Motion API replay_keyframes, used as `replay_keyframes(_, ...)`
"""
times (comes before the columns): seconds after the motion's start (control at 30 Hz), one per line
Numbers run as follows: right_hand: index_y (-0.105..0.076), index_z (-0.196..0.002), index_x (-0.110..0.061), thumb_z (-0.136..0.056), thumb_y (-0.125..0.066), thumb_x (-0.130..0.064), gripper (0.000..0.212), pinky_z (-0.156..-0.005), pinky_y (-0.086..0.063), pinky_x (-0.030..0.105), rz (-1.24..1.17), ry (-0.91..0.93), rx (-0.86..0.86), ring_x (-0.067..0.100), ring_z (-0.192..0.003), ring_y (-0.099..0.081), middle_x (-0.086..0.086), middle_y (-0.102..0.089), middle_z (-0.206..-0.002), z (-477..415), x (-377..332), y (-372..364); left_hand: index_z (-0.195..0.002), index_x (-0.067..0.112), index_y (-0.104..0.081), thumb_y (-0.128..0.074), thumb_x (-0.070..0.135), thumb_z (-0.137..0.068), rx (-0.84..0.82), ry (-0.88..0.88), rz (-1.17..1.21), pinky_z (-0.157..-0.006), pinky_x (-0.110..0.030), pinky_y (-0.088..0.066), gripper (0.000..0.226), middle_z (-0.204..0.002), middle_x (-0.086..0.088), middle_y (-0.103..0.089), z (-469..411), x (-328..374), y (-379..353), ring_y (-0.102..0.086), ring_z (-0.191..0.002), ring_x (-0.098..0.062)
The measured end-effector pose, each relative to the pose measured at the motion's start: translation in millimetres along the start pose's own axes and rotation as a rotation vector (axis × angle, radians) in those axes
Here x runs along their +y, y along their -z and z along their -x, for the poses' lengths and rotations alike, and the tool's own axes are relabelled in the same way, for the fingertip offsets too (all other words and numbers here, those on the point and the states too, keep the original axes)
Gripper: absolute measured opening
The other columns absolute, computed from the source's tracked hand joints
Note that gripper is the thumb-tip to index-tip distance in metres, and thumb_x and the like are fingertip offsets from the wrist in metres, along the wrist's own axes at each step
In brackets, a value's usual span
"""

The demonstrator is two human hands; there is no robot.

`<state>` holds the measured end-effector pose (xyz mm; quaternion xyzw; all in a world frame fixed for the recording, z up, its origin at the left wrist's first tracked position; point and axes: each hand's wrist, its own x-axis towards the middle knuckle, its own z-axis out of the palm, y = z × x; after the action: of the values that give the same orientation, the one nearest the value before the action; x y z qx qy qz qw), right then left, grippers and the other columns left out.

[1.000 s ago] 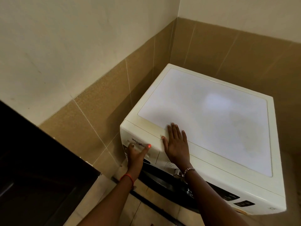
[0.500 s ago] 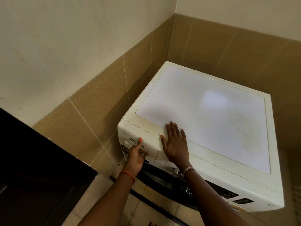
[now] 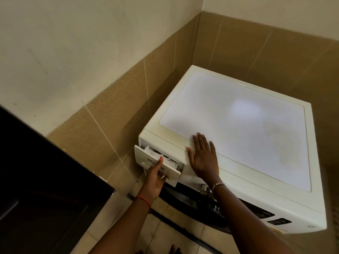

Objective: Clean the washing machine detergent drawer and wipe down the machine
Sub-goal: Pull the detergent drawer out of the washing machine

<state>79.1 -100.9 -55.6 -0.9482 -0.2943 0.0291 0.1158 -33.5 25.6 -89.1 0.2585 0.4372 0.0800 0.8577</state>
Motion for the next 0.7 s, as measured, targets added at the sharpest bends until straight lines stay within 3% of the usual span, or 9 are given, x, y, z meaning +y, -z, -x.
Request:
replay_keyframes(0.33,-0.013,-0.149,-0.014,-0.082,0.011,-0.054,0.081,-0.118,-0.002,0.037,0.074,-0.005,0.003,0.017,-0.145,-0.004,0.004,-0.009,-0.157,-0.7,-2.4,0.1,-0.120,0.013,-0.046,-0.052,0.018,-0.092,-0.047,0.056,-0.010,-0.079,-0.034,-0.047,0.030,-0.102,-0.009,-0.059,29.5,1.0,35.0,-0.056,-0.094,-0.021)
replay_keyframes(0.47,-0.010,-0.149,-0.015,-0.080,0.014,-0.054,0.083,-0.118,-0.001,0.038,0.095,-0.006,-0.021,0.017,-0.146,-0.002,0.004,-0.006,-0.158,-0.7,-2.9,1.1,-0.127,0.013,-0.044,-0.053,0.018,-0.091,-0.059,0.072,0.011,-0.083,-0.037,-0.047,0.037,-0.107,-0.010,-0.060,36.1,-0.3,49.1,-0.056,-0.097,-0.022)
replay_keyframes(0.7,-0.003,-0.150,-0.017,-0.100,-0.012,-0.041,0.056,-0.118,0.002,0.039,0.087,-0.047,-0.086,0.015,-0.145,0.004,0.002,0.003,-0.158,0.2,-7.2,4.3,-0.136,0.010,-0.039,-0.056,0.017,-0.088,-0.057,0.081,0.016,-0.093,-0.043,-0.041,0.051,-0.122,-0.015,-0.055,46.1,0.3,63.7,-0.048,-0.115,-0.029)
